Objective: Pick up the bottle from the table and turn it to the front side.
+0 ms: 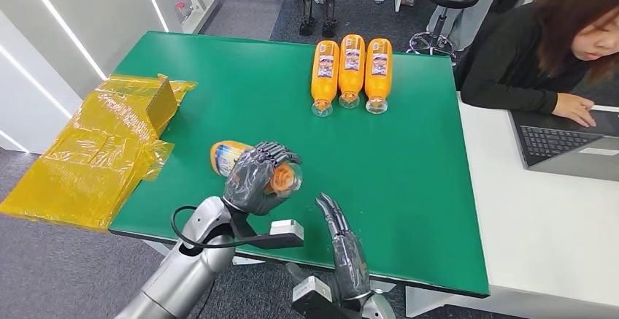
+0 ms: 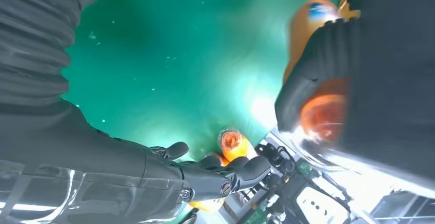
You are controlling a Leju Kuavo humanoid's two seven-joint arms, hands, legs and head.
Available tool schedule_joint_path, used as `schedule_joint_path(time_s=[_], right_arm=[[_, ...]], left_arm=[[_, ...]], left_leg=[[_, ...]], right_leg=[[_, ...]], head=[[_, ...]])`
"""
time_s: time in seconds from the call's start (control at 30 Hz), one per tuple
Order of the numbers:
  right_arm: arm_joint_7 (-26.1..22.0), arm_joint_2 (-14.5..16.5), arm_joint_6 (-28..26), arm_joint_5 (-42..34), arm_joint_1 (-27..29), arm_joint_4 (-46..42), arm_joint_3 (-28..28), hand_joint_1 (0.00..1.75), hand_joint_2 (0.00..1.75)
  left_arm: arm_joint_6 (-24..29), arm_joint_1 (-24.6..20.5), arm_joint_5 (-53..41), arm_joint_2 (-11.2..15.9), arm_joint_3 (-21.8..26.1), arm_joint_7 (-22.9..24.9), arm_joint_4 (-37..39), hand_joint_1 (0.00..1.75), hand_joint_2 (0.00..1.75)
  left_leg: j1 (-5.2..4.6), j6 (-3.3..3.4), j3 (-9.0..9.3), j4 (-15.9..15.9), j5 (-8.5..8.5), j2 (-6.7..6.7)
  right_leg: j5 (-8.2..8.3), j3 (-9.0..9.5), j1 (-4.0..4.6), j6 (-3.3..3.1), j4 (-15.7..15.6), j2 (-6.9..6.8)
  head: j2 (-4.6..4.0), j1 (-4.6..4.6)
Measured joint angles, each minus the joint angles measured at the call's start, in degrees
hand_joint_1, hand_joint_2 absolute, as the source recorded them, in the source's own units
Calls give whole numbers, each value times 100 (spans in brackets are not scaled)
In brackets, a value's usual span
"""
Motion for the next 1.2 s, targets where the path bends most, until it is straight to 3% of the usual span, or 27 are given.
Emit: schedule_joint_path(time_s=[0.2,0.3,0.6,0.97,1.0,1.13,1.2], right_arm=[[-5,12,39,-37,-5,7,2,0,175],[-50,13,22,-96,3,18,1,0,175],[-159,19,-50,-321,17,90,-8,0,175],[-9,-31,27,-462,205,-19,-159,0,175],[-2,-45,38,-458,234,-37,-173,0,175],[72,-112,34,-388,343,-126,-221,0,175],[108,-138,34,-368,377,-162,-234,0,175]], left_arm=[[29,-483,-2376,336,-295,1324,663,175,175],[-156,-712,-2869,466,-427,1636,1175,175,175],[-641,-1421,-2649,628,-471,1775,3064,175,175],[-1669,-2045,-2393,665,-296,2781,4153,175,175],[-1732,-2078,-2371,678,-272,2851,4194,166,175],[-1806,-2157,-2314,787,-138,3002,4325,7,175],[-1818,-2183,-2318,838,-87,3017,4364,0,175]], left_leg=[[0,-1,2,0,1,3],[0,-2,3,0,1,6],[1,-2,3,0,1,11],[0,-3,8,0,1,15],[0,-3,8,0,1,15],[0,-4,12,0,1,19],[0,-4,13,0,1,19]], right_leg=[[0,0,0,0,0,4],[1,-1,0,-1,1,10],[1,-4,0,-1,4,19],[1,-1,0,-1,4,21],[1,-1,0,-1,5,20],[1,-2,0,-2,10,26],[1,-2,0,-2,11,27]], head=[[0,1],[0,1],[0,1],[0,1],[0,1],[0,0],[0,-1]])
